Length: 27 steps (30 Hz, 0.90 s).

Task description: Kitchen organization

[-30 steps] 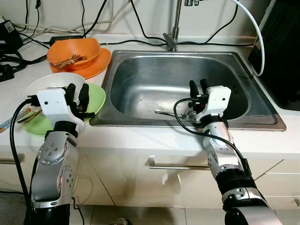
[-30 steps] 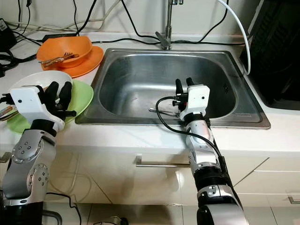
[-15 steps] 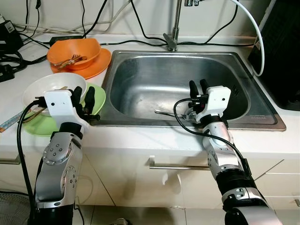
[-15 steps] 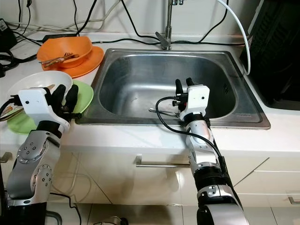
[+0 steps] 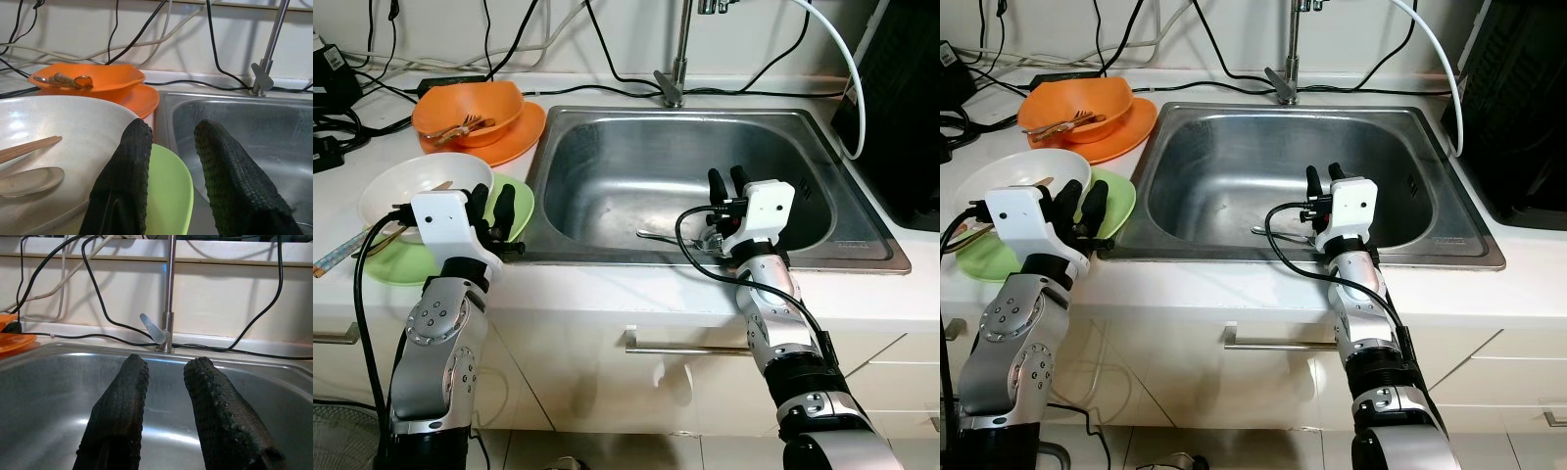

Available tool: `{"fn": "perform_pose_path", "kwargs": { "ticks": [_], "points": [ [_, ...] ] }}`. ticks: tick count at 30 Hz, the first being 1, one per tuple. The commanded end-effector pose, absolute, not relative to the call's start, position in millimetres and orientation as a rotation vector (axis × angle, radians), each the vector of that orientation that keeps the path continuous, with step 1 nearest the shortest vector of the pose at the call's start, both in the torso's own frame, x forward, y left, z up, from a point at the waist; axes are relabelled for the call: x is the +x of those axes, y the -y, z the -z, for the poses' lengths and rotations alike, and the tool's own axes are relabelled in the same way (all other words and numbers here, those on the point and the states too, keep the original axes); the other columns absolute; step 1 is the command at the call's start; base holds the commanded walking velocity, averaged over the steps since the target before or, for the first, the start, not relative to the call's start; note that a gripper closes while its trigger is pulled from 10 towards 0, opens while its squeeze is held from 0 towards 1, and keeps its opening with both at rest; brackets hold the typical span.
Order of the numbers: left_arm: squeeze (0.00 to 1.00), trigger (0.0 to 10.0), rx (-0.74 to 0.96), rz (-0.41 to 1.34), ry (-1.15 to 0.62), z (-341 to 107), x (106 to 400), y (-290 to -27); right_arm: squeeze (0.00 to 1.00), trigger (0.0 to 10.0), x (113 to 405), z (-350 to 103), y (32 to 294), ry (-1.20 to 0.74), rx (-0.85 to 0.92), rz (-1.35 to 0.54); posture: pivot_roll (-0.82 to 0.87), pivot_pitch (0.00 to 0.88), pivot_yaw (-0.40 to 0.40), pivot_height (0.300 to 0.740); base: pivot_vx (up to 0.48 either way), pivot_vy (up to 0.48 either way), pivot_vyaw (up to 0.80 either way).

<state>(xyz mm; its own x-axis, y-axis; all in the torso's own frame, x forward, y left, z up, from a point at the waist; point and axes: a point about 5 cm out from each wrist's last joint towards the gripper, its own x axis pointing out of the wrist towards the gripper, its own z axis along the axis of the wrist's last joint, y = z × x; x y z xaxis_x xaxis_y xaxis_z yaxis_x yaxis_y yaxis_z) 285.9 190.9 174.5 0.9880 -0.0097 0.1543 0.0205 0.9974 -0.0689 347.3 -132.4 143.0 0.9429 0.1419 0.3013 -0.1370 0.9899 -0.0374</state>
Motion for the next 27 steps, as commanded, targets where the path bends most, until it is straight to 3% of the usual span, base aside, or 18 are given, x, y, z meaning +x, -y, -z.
{"fn": "perform_pose_path", "kwargs": {
  "ticks": [1, 27],
  "points": [
    [0.00, 10.0, -0.067, -0.008, 0.120, -167.4, 285.3, -196.4, 0.00, 10.0, 345.4, -130.2, 133.7, 0.255, -0.004, -0.131, 0.20, 0.023, 0.062, 0.740, 0.000, 0.000, 0.00],
    [0.00, 10.0, -0.088, 0.034, 0.078, -160.3, 292.9, -188.9, 0.00, 10.0, 344.9, -130.4, 136.7, 0.258, -0.005, -0.114, 0.19, 0.027, 0.070, 0.740, 0.000, 0.000, 0.00]
  ]
}}
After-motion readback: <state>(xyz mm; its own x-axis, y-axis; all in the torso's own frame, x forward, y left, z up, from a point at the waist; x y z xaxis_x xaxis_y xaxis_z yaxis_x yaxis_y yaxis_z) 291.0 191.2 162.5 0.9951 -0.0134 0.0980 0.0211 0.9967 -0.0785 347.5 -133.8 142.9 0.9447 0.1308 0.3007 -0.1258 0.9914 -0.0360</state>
